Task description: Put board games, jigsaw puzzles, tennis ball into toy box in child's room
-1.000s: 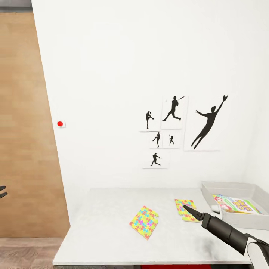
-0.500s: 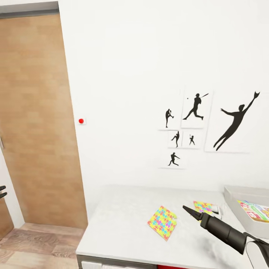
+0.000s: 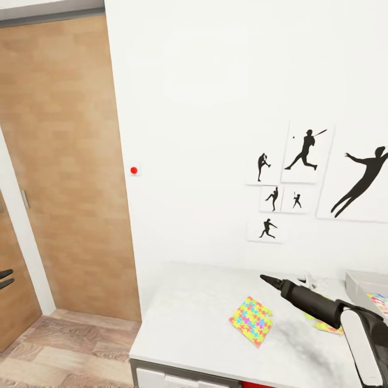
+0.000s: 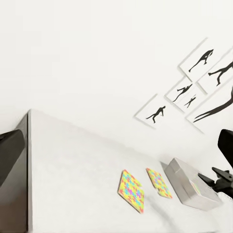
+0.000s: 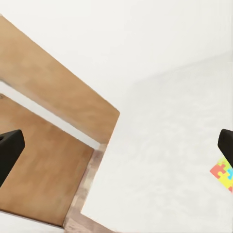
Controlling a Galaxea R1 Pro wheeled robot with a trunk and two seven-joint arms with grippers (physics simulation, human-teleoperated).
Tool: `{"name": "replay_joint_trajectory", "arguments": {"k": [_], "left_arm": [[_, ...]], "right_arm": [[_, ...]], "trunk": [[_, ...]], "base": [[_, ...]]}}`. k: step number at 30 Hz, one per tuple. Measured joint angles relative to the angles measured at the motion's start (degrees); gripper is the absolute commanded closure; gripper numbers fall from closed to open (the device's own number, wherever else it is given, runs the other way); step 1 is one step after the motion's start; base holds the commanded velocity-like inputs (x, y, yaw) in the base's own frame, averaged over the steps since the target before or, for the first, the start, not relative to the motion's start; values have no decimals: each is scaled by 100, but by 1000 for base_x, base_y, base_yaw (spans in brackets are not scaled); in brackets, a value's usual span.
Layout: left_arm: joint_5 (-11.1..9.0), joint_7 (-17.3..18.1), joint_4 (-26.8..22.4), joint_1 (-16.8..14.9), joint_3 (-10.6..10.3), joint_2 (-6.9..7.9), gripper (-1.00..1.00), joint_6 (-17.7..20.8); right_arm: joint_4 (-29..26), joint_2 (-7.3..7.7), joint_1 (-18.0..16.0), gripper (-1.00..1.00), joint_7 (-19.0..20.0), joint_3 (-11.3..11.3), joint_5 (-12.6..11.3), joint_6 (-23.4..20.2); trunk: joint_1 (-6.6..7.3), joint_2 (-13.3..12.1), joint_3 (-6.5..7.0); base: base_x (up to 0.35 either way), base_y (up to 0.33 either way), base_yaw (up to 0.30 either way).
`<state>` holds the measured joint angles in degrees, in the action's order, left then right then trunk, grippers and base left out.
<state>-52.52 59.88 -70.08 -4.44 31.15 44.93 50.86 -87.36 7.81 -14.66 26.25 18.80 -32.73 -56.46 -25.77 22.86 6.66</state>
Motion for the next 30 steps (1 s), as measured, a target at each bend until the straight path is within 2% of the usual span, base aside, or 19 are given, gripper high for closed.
{"name": "replay_joint_trajectory", "arguments": {"k": [2,3,4,5,8,9,13,17,19,20,22,26,30], "left_arm": [[1,0,0,0,-8,2,-100,-10],[1,0,0,-1,-11,5,-100,-14],[1,0,0,0,-12,7,-100,-17],[2,0,0,-1,-16,15,-100,-21],[2,0,0,-1,-20,24,-100,-28],[2,0,-1,-1,-20,24,-100,-28],[34,-10,0,-1,-25,30,-100,-40],[243,-8,0,-2,-17,32,-100,-44],[403,-5,0,-2,-8,32,-100,-48],[561,-1,0,-4,7,33,-100,-51],[694,2,-1,-6,14,30,-100,-52],[841,5,0,-14,19,22,-100,-54],[890,7,0,-17,20,19,-100,-55]], "right_arm": [[27,-3,-212,-100,-224,0,-6,-102],[72,-4,-411,-100,-475,0,-13,-176],[74,-4,-420,-100,-484,0,-5,-177],[164,-5,-606,-100,-752,0,-12,-244],[361,-4,-884,-100,-1161,0,-29,-313],[363,-4,-887,-100,-1165,0,-30,-314],[709,-3,-1280,-100,-1653,0,-49,-329],[1033,0,-1538,-100,-1862,0,-36,-329],[1193,3,-1648,-100,-1925,0,-27,-328],[1332,7,-1734,-100,-1968,0,-16,-328],[1446,17,-1794,-100,-1999,-1,-11,-328],[1551,22,-1854,-100,-2031,-1,-2,-328],[1595,17,-1875,-100,-2044,-1,3,-328]], "trunk": [[0,0,-18],[0,0,-27],[0,0,-37],[0,0,-45],[0,0,-73],[0,0,-83],[0,0,-119],[0,0,-157],[0,0,-175],[0,0,-184],[0,0,-203],[1,0,-240],[0,0,-277]], "base": [[0,9,80],[0,7,78],[0,10,75],[0,20,74],[0,47,72],[0,70,71],[0,64,63],[0,27,32],[0,41,15],[0,82,9],[3,108,7],[20,89,3],[13,44,2]]}}
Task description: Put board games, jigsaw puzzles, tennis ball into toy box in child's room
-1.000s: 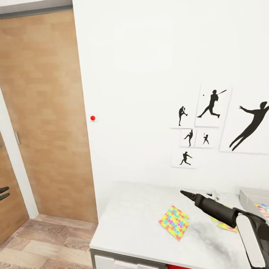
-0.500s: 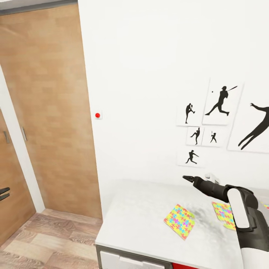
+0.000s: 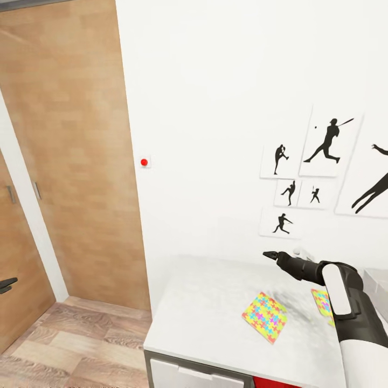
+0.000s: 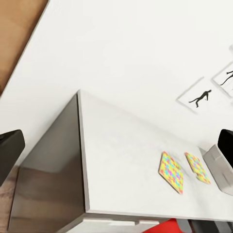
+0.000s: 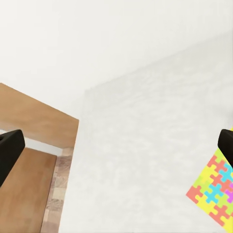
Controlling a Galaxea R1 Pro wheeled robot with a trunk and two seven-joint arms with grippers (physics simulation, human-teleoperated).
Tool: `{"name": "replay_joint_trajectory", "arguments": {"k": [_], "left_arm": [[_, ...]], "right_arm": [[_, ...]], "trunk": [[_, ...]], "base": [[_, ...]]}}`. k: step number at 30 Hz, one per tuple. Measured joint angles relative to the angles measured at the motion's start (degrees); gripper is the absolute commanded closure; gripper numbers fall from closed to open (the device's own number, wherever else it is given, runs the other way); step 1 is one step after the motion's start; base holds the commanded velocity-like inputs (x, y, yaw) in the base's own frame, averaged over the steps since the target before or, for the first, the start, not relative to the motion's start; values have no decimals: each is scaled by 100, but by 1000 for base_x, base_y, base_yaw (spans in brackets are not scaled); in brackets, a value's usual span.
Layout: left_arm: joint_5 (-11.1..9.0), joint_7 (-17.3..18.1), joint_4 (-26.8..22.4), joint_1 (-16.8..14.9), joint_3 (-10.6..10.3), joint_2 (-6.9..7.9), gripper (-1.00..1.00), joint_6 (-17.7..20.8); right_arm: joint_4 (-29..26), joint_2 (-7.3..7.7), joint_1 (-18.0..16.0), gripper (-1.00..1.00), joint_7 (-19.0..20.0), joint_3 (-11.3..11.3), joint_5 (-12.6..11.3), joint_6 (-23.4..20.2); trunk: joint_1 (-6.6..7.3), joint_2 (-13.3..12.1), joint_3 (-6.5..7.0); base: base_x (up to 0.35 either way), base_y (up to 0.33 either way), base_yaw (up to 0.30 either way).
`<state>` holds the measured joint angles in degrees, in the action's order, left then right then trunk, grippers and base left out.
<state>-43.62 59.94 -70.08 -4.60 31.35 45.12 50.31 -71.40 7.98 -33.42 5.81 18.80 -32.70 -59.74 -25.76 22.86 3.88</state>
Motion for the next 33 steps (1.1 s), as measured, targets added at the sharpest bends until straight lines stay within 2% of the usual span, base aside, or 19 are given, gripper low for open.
{"name": "replay_joint_trajectory", "arguments": {"k": [7,13,19,33], "left_arm": [[39,1,0,-2,0,0,-100,0],[53,0,-2,-2,-5,4,-100,-3],[59,-5,-1,-3,-6,5,-100,-7],[61,-8,-1,-3,-7,5,-100,-9]], "right_arm": [[69,4,-16,-100,-20,0,2,0],[158,30,-29,-100,-38,0,3,6],[272,68,-42,-100,-46,3,9,14],[367,89,-48,-100,-73,8,13,30]], "trunk": [[0,0,-60],[0,1,-95],[1,1,-106],[2,2,-110]], "base": [[5,51,1],[13,194,0],[107,173,0],[89,60,0]]}}
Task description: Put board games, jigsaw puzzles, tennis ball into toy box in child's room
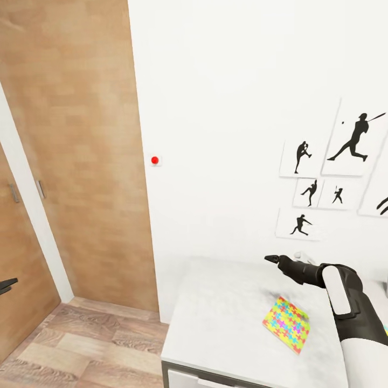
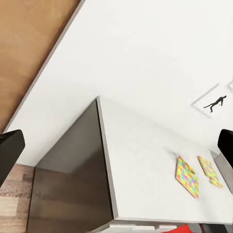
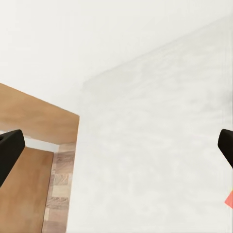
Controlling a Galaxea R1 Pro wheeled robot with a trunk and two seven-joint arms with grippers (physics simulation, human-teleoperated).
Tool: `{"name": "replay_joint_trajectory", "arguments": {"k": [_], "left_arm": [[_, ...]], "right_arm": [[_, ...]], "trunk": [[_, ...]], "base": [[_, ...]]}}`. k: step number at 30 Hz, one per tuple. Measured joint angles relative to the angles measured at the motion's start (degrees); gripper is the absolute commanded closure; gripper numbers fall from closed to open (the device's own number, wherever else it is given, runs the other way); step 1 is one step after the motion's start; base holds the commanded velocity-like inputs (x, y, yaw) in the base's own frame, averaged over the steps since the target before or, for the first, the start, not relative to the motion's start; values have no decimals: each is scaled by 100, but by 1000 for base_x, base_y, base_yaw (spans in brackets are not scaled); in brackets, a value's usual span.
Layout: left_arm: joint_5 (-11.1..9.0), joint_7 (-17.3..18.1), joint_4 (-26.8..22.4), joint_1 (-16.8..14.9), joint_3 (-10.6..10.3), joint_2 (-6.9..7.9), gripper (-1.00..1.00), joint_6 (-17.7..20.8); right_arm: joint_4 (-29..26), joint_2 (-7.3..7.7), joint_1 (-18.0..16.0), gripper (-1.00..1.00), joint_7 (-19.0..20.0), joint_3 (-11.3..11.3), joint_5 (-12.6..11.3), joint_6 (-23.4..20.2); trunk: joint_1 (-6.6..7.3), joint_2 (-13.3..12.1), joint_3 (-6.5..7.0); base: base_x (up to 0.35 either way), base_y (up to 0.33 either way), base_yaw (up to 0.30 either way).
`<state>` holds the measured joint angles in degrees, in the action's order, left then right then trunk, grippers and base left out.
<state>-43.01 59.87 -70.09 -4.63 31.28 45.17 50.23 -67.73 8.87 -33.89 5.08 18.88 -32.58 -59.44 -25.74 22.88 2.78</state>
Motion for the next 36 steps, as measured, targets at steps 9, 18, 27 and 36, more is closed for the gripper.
{"name": "replay_joint_trajectory", "arguments": {"k": [9,18,27,36], "left_arm": [[1,6,1,0,-6,0,-100,-62],[2,10,1,0,-9,0,-100,-105],[2,10,1,0,-9,0,-100,-112],[2,10,0,0,-9,7,-100,-115]], "right_arm": [[6,0,-22,-100,-72,1,8,-8],[59,2,-44,-100,-104,10,12,-6],[81,2,-59,-100,-109,10,10,1],[86,2,-61,-100,-110,10,5,1]], "trunk": [[-1,-1,0],[-2,-1,0],[-2,-1,0],[-1,0,0]], "base": [[126,60,0],[19,8,0],[3,1,0],[46,61,0]]}}
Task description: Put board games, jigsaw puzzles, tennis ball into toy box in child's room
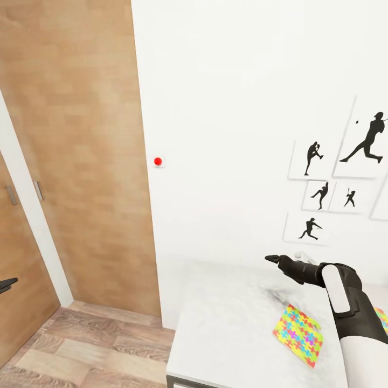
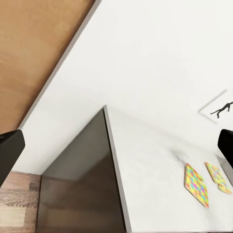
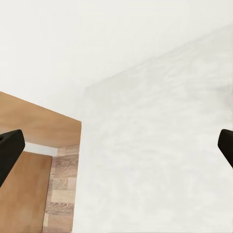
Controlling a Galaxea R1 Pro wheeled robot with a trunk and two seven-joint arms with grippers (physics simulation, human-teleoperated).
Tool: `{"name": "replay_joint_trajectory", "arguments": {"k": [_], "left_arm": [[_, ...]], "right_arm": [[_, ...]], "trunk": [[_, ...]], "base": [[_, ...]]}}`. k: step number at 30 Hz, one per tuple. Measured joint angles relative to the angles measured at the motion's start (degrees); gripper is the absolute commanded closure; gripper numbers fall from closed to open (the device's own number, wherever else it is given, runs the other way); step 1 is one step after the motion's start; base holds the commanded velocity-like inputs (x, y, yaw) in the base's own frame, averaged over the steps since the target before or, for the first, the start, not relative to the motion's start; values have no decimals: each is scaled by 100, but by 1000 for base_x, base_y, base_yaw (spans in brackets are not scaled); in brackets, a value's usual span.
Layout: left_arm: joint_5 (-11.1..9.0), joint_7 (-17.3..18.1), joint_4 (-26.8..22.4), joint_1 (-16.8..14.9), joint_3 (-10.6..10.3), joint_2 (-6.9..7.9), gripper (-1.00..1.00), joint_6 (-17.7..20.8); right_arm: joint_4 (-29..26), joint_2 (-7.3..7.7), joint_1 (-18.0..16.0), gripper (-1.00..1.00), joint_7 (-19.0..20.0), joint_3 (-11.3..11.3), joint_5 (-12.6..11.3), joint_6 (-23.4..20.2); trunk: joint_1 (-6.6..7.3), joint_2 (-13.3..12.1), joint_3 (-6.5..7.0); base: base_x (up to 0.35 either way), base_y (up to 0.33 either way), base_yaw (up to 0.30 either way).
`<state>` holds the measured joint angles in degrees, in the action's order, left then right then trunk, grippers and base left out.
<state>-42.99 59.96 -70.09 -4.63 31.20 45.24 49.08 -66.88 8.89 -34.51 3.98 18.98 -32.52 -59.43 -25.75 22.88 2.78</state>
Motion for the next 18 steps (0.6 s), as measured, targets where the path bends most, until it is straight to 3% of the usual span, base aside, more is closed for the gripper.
{"name": "replay_joint_trajectory", "arguments": {"k": [8,18], "left_arm": [[0,1,2,0,0,-6,-100,-1],[0,0,1,0,0,-7,-100,-1]], "right_arm": [[0,1,-1,-100,1,7,0,-13],[0,13,-1,-100,1,15,1,-11]], "trunk": [[0,-1,0],[-1,-1,0]], "base": [[150,28,0],[34,-5,0]]}}
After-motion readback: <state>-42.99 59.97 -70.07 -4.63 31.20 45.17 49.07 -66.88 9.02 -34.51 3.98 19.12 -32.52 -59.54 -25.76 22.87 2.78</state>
